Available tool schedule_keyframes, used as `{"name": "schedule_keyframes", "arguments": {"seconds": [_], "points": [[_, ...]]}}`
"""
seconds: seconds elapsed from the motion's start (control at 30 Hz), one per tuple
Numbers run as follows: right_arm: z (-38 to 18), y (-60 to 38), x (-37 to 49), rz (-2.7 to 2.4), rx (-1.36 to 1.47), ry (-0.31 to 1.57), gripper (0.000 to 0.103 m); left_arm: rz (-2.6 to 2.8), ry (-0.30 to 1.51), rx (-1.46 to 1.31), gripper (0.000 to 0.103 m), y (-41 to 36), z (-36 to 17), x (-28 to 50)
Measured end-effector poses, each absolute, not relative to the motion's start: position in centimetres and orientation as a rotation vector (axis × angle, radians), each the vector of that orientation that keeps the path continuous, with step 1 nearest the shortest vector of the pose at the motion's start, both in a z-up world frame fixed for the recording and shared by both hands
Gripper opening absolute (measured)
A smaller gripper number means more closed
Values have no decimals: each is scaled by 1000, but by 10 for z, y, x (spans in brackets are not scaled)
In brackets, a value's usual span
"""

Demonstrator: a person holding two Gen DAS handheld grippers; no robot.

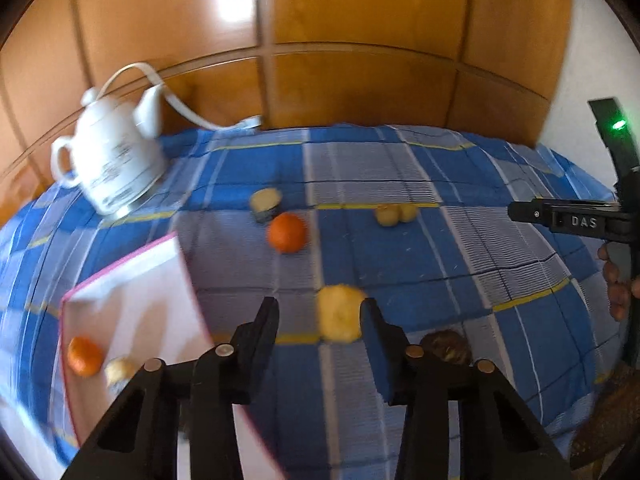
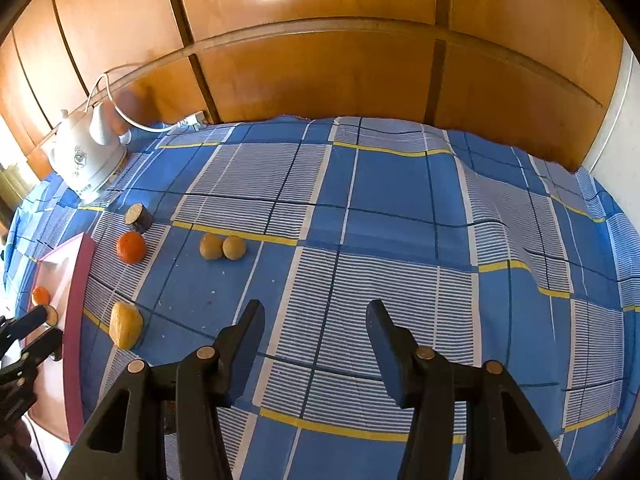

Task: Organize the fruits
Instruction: 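Grasp a round tan fruit on the cloth with the left tool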

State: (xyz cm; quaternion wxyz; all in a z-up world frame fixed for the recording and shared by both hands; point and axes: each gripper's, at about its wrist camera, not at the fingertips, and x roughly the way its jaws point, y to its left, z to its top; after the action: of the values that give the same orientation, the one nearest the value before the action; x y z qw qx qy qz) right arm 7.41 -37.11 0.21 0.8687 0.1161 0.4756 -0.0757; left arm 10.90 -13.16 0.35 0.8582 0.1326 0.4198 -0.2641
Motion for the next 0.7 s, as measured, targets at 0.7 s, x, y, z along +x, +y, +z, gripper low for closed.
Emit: {"name": "schedule_keyframes", "arguments": {"seconds": [0.7], "points": [[7,-372,74,-99,296,1019,54,-797,928,607,43,-275,-53,194]]}}
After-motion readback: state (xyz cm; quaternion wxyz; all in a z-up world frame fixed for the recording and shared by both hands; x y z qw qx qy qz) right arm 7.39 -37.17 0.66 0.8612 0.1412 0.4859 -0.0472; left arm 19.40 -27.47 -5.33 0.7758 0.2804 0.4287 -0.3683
